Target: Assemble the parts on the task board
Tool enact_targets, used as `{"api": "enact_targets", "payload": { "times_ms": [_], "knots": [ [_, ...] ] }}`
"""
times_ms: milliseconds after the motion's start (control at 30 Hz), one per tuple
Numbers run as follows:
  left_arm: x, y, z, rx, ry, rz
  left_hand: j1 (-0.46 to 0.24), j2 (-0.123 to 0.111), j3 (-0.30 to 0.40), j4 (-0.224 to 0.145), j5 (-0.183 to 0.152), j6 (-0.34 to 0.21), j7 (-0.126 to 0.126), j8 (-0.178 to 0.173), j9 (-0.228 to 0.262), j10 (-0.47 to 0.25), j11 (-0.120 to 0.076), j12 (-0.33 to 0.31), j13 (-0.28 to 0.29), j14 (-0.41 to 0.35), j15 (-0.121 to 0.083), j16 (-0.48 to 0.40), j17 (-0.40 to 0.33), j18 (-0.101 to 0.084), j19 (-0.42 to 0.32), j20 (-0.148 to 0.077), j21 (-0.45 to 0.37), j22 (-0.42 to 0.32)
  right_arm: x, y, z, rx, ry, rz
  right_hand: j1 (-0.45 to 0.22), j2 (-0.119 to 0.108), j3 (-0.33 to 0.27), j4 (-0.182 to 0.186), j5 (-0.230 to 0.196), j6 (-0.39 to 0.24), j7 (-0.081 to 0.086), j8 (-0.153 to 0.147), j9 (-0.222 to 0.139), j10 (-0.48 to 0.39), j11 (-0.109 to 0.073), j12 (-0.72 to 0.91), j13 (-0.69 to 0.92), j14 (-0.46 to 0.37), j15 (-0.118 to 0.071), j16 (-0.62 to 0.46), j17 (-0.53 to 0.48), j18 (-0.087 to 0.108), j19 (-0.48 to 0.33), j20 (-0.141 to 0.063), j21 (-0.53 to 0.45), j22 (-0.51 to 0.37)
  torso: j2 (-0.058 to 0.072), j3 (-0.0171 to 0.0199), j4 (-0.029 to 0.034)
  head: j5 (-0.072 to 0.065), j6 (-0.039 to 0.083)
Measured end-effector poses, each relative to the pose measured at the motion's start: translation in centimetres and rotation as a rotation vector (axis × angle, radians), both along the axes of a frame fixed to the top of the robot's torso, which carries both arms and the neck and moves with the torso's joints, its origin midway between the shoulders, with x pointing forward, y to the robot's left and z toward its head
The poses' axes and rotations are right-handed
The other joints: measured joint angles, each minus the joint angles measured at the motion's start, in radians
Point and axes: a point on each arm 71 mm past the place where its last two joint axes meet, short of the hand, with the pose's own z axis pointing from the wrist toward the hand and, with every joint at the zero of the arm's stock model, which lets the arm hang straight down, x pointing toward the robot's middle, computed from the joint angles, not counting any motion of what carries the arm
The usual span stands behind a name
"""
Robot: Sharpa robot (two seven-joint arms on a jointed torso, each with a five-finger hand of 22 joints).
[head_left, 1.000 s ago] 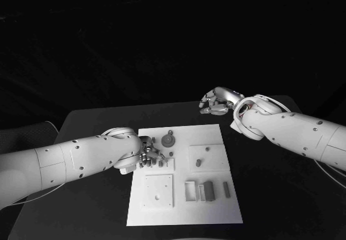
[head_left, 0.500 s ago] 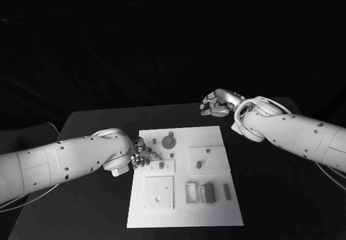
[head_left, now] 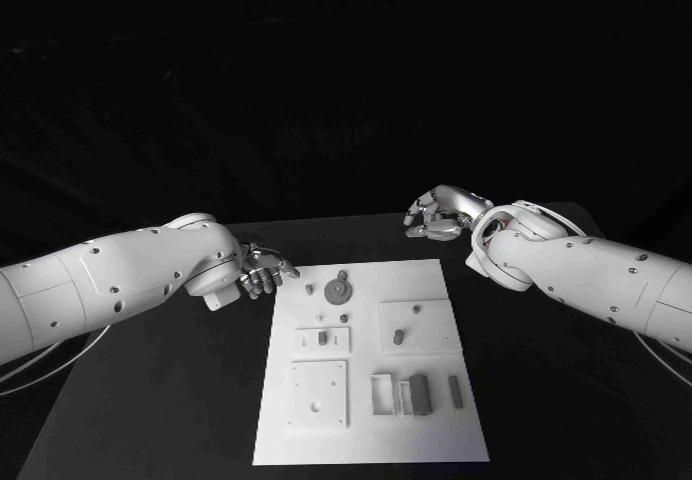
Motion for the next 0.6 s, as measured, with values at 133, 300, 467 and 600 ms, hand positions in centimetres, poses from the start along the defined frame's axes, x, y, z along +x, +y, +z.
{"api": "enact_targets", "payload": {
  "times_ms": [133,300,467,600],
  "knots": [
    [1.0,-0.5,0.2,0.003,-0.008,0.010,-0.002,-0.002,-0.001,0.001,0.000,-0.002,0.002,-0.011,-0.016,-0.005,0.005,0.000,-0.002,0.000,0.000,0.000,-0.007,-0.004,0.000,0.000,-0.007,-0.005,-0.1,0.2,0.0,0.005,0.003,0.003,0.000,0.000,0.000,0.000,0.000,0.000,0.000,0.000,0.000,0.000,0.000,0.000,0.000,-0.003,-0.002,0.000,0.000,0.000,0.000,0.000,0.000,0.000,0.002,-0.0001,-0.0008,-0.001,0.005],
    [2.2,-1.4,-0.4,0.020,-0.007,0.015,-0.018,-0.020,-0.001,0.001,0.000,-0.037,0.017,-0.044,-0.050,-0.020,0.020,0.000,-0.005,-0.012,0.012,0.000,-0.017,-0.016,-0.002,0.002,-0.019,-0.010,-0.1,0.3,-0.1,0.010,0.007,0.004,0.000,0.000,0.000,0.000,0.000,0.000,0.000,0.000,0.000,0.000,0.000,0.000,0.000,-0.003,-0.002,0.000,0.000,0.000,0.000,0.000,0.000,0.000,0.003,-0.0004,-0.0008,-0.002,0.009],
    [2.8,-1.9,-1.4,0.027,0.003,0.019,-0.035,-0.047,-0.001,0.009,-0.005,-0.045,0.023,-0.047,-0.065,-0.022,0.022,0.000,-0.005,-0.013,0.012,0.000,-0.019,-0.022,-0.002,0.002,-0.020,-0.012,-0.1,0.5,-0.1,0.013,0.009,0.006,0.000,0.000,0.000,0.000,0.000,0.000,0.000,0.000,0.000,0.000,0.000,0.000,0.000,-0.003,-0.002,0.000,0.000,0.000,0.000,0.000,0.000,0.000,0.006,-0.0006,-0.0012,-0.004,0.010],
    [2.9,-2.3,-2.4,0.035,0.016,0.008,-0.038,-0.056,0.003,0.014,-0.005,-0.038,0.016,-0.047,-0.073,-0.022,0.022,0.000,-0.005,-0.013,0.012,0.008,-0.020,-0.022,-0.002,0.002,-0.020,-0.012,-0.1,0.5,-0.1,0.013,0.010,0.005,0.000,0.000,0.000,0.000,0.000,0.000,0.000,0.000,0.000,0.000,0.000,0.000,0.000,-0.003,-0.002,0.000,0.000,0.000,0.000,0.000,0.000,0.000,0.008,-0.0006,-0.0029,-0.005,0.011]
  ]
}}
